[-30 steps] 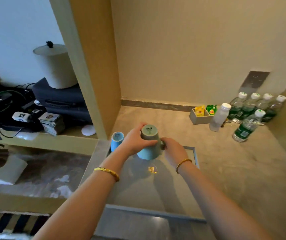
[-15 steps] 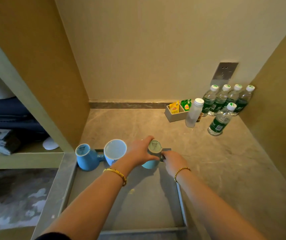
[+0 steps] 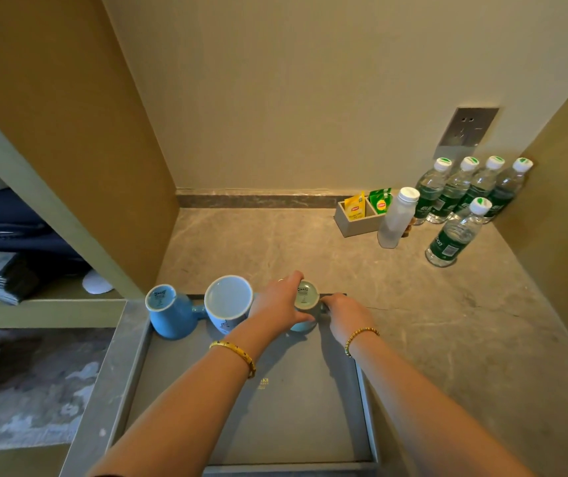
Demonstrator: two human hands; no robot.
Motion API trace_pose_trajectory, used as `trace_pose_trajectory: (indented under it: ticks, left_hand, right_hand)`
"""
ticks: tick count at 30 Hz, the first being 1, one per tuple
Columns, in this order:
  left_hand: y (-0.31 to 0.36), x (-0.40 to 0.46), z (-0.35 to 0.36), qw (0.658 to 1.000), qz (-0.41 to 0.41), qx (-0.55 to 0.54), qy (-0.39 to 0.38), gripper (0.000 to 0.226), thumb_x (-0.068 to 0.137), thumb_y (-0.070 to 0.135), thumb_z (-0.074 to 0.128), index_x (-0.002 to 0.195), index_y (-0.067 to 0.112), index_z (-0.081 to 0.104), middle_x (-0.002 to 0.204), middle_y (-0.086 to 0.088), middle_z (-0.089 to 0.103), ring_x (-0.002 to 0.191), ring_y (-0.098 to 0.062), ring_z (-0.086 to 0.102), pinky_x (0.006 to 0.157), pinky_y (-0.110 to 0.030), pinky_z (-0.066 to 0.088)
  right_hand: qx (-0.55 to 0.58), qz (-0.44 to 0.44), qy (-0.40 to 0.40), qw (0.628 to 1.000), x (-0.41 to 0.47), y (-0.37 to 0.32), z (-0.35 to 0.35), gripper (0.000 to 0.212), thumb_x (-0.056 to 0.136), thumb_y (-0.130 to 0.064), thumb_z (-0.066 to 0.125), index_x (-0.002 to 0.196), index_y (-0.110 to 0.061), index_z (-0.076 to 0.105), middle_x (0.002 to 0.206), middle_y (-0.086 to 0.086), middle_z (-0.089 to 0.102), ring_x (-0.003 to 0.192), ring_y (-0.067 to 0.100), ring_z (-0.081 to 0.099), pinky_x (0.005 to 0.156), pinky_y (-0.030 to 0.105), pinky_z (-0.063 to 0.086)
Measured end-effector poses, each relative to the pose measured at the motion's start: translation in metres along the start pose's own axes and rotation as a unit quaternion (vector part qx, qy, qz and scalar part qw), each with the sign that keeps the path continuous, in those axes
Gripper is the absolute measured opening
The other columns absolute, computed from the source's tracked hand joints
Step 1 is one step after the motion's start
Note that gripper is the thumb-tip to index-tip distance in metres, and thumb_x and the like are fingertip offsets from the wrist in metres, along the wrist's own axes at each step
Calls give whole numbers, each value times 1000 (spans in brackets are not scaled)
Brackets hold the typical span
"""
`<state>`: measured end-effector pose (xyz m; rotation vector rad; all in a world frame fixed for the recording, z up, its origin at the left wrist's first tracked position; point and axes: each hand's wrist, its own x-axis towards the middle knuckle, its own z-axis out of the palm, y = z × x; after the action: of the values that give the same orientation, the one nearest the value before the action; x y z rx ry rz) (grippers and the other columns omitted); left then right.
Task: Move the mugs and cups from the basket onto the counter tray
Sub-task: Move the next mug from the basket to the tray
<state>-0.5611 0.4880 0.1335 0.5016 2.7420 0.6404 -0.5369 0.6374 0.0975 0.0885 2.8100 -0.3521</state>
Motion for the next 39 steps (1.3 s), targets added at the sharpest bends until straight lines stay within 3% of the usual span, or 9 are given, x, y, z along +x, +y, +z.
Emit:
trace_pose_trajectory:
  ticks: [9,13,17,19,26,29,32,36,39]
  left_hand:
    - [-5,-11,11,1000,10,1,-12,60,72,45,73,115,21,39,109,-5,61,97,-23,57,71,-30,43]
    - [-8,-8,17,999,-10,-29,-28,63,74,42,73,120,19,37,115,-6,61,103,-24,57,82,-34,47]
    - [-9,2,13,990,14,138,-21,70,78,56,62,130,19,35,125,-6,56,119,-29,46,109,-48,21]
    - [-11,7,8,979,37,197,-31,71,79,60,57,133,19,34,127,-4,56,121,-28,46,112,-55,8]
    - [-11,3,4,979,30,196,-38,65,81,59,55,129,23,33,121,1,61,110,-28,57,110,-56,9]
    - [-9,-1,7,975,23,221,-17,66,83,60,52,133,21,30,120,-2,62,113,-29,55,112,-55,5]
    - [-9,-7,8,969,24,244,-11,74,85,58,51,140,17,24,128,-7,56,126,-29,43,114,-52,2]
    - [-14,-20,-3,975,17,221,3,64,89,46,52,140,17,27,138,-7,47,136,-26,28,114,-51,-3]
    - [-24,-32,-22,985,-14,160,66,45,94,35,44,136,19,38,138,-4,47,134,-23,31,115,-46,3]
  right_hand:
    - [-32,-39,-13,999,-10,9,16,29,91,-8,44,114,-19,58,109,6,60,99,27,60,80,36,50]
    - [-26,-23,-8,999,-8,7,17,24,92,-8,42,108,-16,58,106,8,60,97,28,61,77,36,49]
    - [-25,-8,-10,1000,-3,4,13,25,92,-9,42,109,-15,58,106,9,62,98,29,61,81,36,50]
    - [-22,-2,-32,999,0,3,9,26,92,-11,44,113,-16,58,110,10,63,101,29,60,84,36,50]
    - [10,12,-80,997,5,3,2,24,94,-18,44,112,-16,60,112,10,64,101,30,59,86,36,48]
    - [39,18,-13,999,1,4,10,24,94,-13,46,115,-13,58,118,11,61,106,30,57,89,37,47]
    - [47,-2,103,994,-12,6,23,44,88,-5,52,131,-13,46,131,7,51,118,27,47,96,34,38]
    - [101,-24,237,966,-31,-7,21,43,77,7,55,118,-8,58,116,10,59,106,31,53,87,36,41]
    - [160,-31,301,940,-36,-34,5,36,76,10,54,108,-4,62,108,13,60,99,32,54,84,40,45]
